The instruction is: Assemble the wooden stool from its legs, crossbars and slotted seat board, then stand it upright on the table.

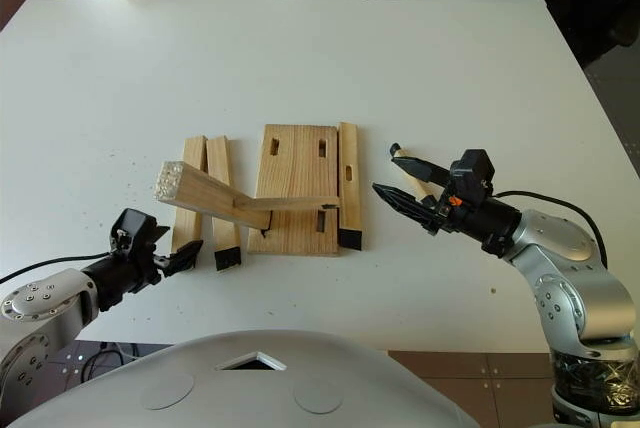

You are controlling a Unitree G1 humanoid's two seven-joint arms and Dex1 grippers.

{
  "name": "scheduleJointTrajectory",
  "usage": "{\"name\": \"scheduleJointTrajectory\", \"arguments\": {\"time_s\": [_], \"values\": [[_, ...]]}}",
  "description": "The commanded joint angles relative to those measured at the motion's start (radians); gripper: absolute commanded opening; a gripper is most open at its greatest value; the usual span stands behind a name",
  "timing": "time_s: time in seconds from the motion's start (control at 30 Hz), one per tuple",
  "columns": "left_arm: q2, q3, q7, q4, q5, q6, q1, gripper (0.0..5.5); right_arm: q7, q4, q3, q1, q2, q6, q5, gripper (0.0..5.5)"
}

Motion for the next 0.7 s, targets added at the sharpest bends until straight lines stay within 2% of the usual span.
{"name": "scheduleJointTrajectory", "arguments": {"time_s": [0.03, 0.23, 0.4, 0.63, 0.7], "values": [[0.01, -0.012, 0.001, 0.07, 0.039, -0.026, 0.002, 3.72, -0.01, -0.012, 0.006, 0.001, 0.004, -0.009, -0.01, 3.0], [-0.004, -0.037, -0.018, 0.247, 0.079, -0.118, -0.023, 3.72, -0.018, -0.009, 0.032, -0.007, 0.009, -0.018, -0.025, 3.0], [-0.023, -0.037, -0.038, 0.372, 0.093, -0.208, -0.027, 2.97, -0.012, 0.003, 0.034, -0.024, -0.001, -0.02, -0.024, 3.0], [0.015, -0.037, -0.091, 0.493, 0.132, -0.344, -0.064, 2.06, -0.001, 0.027, 0.026, -0.051, -0.017, -0.023, -0.024, 3.0], [0.001, 0.001, -0.102, 0.513, 0.11, -0.4, -0.124, 2.03, 0.001, 0.035, 0.023, -0.059, -0.019, -0.025, -0.025, 3.0]]}}
